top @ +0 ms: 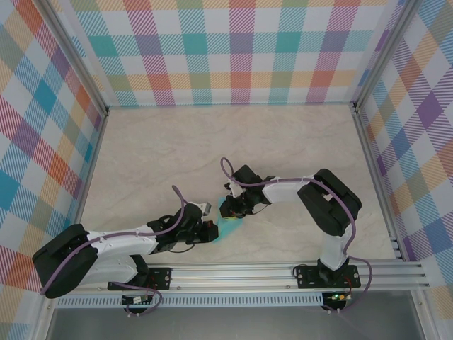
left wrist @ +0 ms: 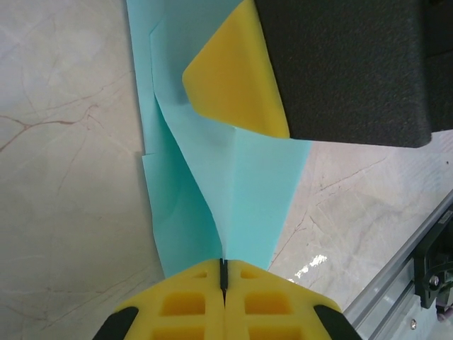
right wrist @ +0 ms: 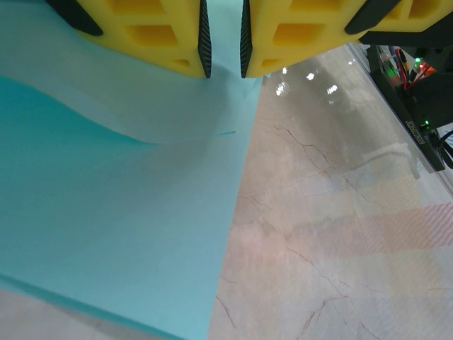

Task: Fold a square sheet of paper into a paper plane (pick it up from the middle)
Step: Fourth fold the wing at the center of the table.

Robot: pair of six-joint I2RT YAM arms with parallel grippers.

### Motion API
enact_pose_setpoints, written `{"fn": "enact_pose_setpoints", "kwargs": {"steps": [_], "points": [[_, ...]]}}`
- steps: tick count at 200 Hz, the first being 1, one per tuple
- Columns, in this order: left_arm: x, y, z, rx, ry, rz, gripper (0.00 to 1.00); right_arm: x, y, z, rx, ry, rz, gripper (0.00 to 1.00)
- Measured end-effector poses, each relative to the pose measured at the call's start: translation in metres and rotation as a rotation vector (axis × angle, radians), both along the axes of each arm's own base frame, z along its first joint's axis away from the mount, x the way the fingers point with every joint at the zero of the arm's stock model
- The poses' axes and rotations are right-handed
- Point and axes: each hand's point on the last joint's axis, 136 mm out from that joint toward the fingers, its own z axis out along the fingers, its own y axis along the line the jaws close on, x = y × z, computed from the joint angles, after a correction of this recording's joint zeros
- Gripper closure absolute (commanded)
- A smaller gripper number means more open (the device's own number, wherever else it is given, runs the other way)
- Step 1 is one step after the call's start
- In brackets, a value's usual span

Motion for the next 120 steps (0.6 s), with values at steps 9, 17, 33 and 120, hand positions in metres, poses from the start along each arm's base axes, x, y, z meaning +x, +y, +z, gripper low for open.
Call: {"fn": "enact_pose_setpoints", "kwargs": {"steps": [9,17,33,120], "points": [[-0.001,0.001,-0.001,0.0,0.001,-0.002,1.0,0.0,0.0,0.0,-0.001,0.001,0.0,0.79],[-0.002,0.002,-0.003,0.0,0.001,-0.002,1.0,0.0,0.0,0.0,-0.002,0.003,0.001,0.79],[-0.005,0.005,-0.01,0.012,0.011,-0.006,1.0,-0.002,0.0,0.0,-0.002,0.011,0.004,0.78],[-0.007,0.0,-0.021,0.042,0.061,-0.029,1.0,-0.004,0.0,0.0,-0.006,0.023,0.009,0.79]]}}
